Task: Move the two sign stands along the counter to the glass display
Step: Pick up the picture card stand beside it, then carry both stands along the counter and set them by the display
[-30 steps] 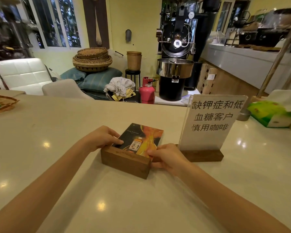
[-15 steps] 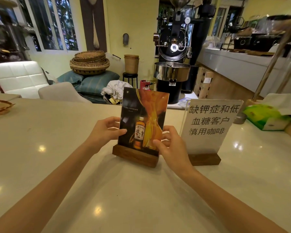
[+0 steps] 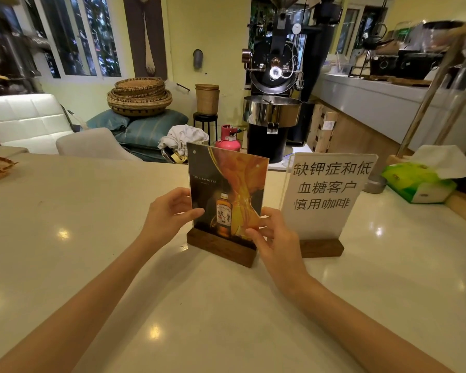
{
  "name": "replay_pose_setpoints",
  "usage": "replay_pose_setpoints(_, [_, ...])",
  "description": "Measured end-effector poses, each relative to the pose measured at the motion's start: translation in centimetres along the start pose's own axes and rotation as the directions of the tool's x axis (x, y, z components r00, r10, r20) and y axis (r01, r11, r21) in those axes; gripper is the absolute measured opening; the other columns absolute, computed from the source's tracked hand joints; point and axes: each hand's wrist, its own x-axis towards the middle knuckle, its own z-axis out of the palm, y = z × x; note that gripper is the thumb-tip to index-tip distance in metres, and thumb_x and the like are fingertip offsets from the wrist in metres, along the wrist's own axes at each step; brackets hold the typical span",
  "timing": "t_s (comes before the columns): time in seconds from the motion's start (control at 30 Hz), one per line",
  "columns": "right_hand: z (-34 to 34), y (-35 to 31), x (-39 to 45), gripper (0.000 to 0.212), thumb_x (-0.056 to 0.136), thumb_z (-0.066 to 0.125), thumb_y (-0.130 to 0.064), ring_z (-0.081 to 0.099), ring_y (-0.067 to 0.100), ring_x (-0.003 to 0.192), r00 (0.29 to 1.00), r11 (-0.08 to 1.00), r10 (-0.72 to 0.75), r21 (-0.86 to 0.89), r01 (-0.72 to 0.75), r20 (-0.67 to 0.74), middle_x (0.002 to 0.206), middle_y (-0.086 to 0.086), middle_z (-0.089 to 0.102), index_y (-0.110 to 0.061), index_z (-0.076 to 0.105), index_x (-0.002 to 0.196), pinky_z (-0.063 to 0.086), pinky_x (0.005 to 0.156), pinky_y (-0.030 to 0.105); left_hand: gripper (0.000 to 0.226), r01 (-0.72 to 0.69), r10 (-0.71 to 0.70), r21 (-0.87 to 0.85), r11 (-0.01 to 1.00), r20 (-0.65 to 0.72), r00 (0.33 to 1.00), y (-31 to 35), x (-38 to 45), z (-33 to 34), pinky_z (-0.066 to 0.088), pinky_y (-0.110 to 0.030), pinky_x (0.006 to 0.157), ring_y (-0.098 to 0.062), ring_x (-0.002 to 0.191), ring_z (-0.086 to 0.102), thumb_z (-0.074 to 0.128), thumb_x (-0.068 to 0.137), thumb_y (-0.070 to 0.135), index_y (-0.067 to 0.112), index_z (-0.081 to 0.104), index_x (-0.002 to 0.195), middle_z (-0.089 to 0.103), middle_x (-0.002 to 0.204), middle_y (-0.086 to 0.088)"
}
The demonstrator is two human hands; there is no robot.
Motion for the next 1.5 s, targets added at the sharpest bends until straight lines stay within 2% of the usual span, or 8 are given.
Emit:
replay_pose_setpoints(0.23, [-2.3, -0.1, -0.4, 0.029, 0.085, 0.059, -0.015, 0.06, 0.007, 0.088, 0.994, 0.998, -0.02, -0.051, 0.025, 0.105, 0.1, -0.001, 0.061, -0.014, 0.05, 0.112, 0.045, 0.069, 0.003, 0.046, -0.026, 0.032, 0.071, 0.997, -0.074, 0.997, 0.4, -1.2, 0.9, 0.048, -0.025, 0.077, -0.018, 0.091, 0.057, 0.07, 0.074, 0.019, 0.013, 0.05, 0.116, 0.064, 0.113, -0.014])
replay_pose_setpoints(0.33, [-5.8, 0.4, -0.6, 0.018, 0.081, 0.063, -0.012, 0.06, 0.006, 0.083, 0.998, 0.996, -0.029, -0.084, 0.033, 0.053, 0.098, -0.002, 0.059, -0.014, 0.058, 0.099, 0.051, 0.07, 0.006, 0.082, -0.028, 0.032, 0.059, 0.998, -0.071, 0.997, 0.5, -2.0, 1.7, 0.046, -0.03, 0.085, -0.016, 0.105, 0.05, 0.079, 0.064, 0.021, 0.019, 0.031, 0.13, 0.051, 0.13, -0.01])
replay_pose_setpoints(0.5, [-11.7, 2.6, -0.3, 0.011, 0.077, 0.068, -0.011, 0.06, 0.018, 0.08, 0.968, 0.979, 0.191, -0.046, -0.201, -0.16, 0.085, 0.0, 0.064, -0.011, 0.061, 0.086, 0.055, 0.07, 0.027, 0.114, -0.034, 0.041, 0.057, 0.998, -0.125, 0.991, 1.2, -3.6, 3.6, 0.036, -0.04, 0.106, -0.023, 0.131, 0.035, 0.084, 0.057, 0.023, 0.026, 0.006, 0.14, 0.027, 0.146, -0.008])
replay_pose_setpoints(0.67, [-13.6, 4.8, 0.5, 0.035, 0.08, 0.066, -0.015, 0.056, 0.021, 0.088, 0.915, 0.926, 0.354, -0.065, -0.372, -0.193, 0.088, 0.001, 0.057, -0.012, 0.05, 0.111, 0.054, 0.078, 0.041, 0.113, -0.084, 0.092, 0.05, 0.995, -0.167, 0.982, 2.1, -4.2, 5.4, 0.027, -0.028, 0.103, -0.021, 0.129, 0.032, 0.084, 0.055, 0.017, 0.022, 0.008, 0.139, 0.029, 0.141, -0.01])
replay_pose_setpoints(0.9, [-14.2, 6.0, 2.1, 0.041, 0.085, 0.057, -0.01, 0.053, 0.024, 0.112, 0.885, 0.903, 0.423, -0.007, -0.43, 0.195, 0.122, 0.002, 0.055, -0.015, 0.046, 0.124, 0.044, 0.1, 0.042, 0.115, -0.089, 0.097, 0.049, 0.995, -0.194, 0.976, 1.8, -4.1, 6.0, 0.029, -0.028, 0.099, -0.02, 0.126, 0.034, 0.085, 0.053, 0.014, 0.023, 0.01, 0.139, 0.034, 0.137, -0.01])
replay_pose_setpoints(1.03, [-14.5, 6.1, 2.6, 0.043, 0.083, 0.057, 0.0, 0.055, 0.028, 0.113, 0.898, 0.912, 0.389, 0.054, -0.407, 0.205, 0.122, 0.006, 0.059, -0.012, 0.05, 0.124, 0.05, 0.093, 0.044, 0.116, -0.101, 0.108, 0.046, 0.994, -0.171, 0.979, 1.8, -3.5, 6.4, 0.031, -0.031, 0.102, -0.021, 0.127, 0.034, 0.086, 0.052, 0.014, 0.024, 0.01, 0.139, 0.034, 0.137, -0.011])
replay_pose_setpoints(1.23, [-16.5, 7.0, 1.8, 0.044, 0.083, 0.058, 0.0, 0.06, 0.012, 0.094, 0.899, 0.911, 0.391, 0.055, -0.408, 0.198, 0.109, -0.002, 0.061, -0.021, 0.052, 0.121, 0.054, 0.071, 0.022, 0.114, -0.137, 0.141, 0.043, 0.99, -0.105, 0.984, 2.6, -2.0, 8.8, 0.028, -0.03, 0.103, -0.021, 0.127, 0.033, 0.085, 0.052, 0.014, 0.024, 0.011, 0.139, 0.034, 0.138, -0.011])
replay_pose_setpoints(1.5, [-21.3, 9.0, 0.3, 0.043, 0.083, 0.058, 0.0, 0.059, 0.022, 0.102, 0.893, 0.894, 0.447, 0.015, -0.449, 0.052, 0.11, 0.001, 0.062, -0.019, 0.053, 0.121, 0.054, 0.083, 0.035, 0.119, -0.187, 0.187, 0.011, 0.982, 0.016, 0.982, 4.4, 1.7, 15.0, 0.03, -0.03, 0.101, -0.024, 0.127, 0.035, 0.086, 0.051, 0.02, 0.022, 0.007, 0.14, 0.033, 0.14, -0.012])
